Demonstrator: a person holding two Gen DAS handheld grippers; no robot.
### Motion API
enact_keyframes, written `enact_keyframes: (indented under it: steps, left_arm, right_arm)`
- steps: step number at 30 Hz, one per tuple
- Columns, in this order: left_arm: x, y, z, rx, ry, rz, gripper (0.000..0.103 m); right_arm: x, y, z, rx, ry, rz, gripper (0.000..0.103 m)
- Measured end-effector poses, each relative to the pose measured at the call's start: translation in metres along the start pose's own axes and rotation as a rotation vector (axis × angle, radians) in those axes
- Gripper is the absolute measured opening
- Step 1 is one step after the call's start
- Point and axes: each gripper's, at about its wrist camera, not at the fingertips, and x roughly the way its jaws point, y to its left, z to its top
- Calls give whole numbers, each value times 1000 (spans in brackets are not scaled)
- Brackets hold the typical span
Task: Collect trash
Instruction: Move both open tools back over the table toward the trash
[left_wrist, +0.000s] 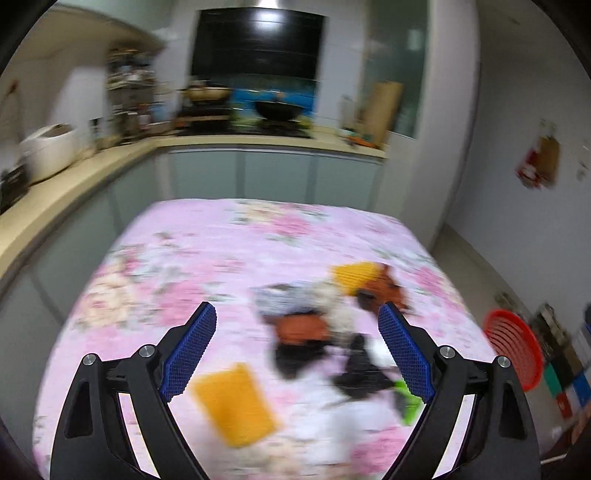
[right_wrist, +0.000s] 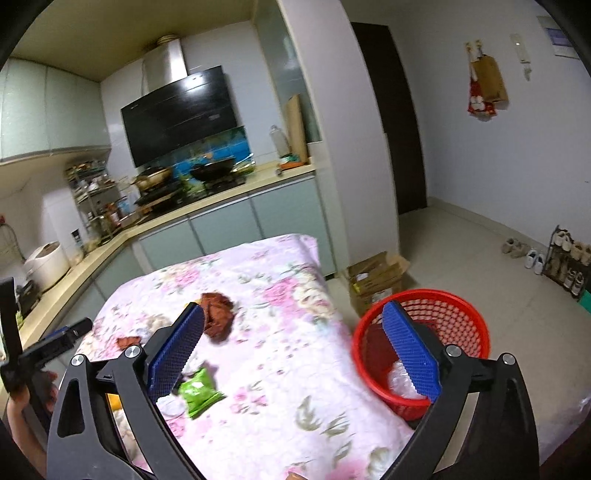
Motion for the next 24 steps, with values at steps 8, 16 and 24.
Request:
enact_keyframes:
  steps: [8, 16, 24]
  left_arm:
    - [7, 80, -15, -153, 96, 90, 86]
    - [61, 51, -50, -94, 258, 41, 86]
    - [97, 36, -74, -45, 329, 76, 86]
  right_arm:
    - [12, 25, -12, -21, 59, 74, 95]
    - [18, 34, -23, -47, 98, 92, 95]
    - [22, 18, -19, 7, 100, 82, 95]
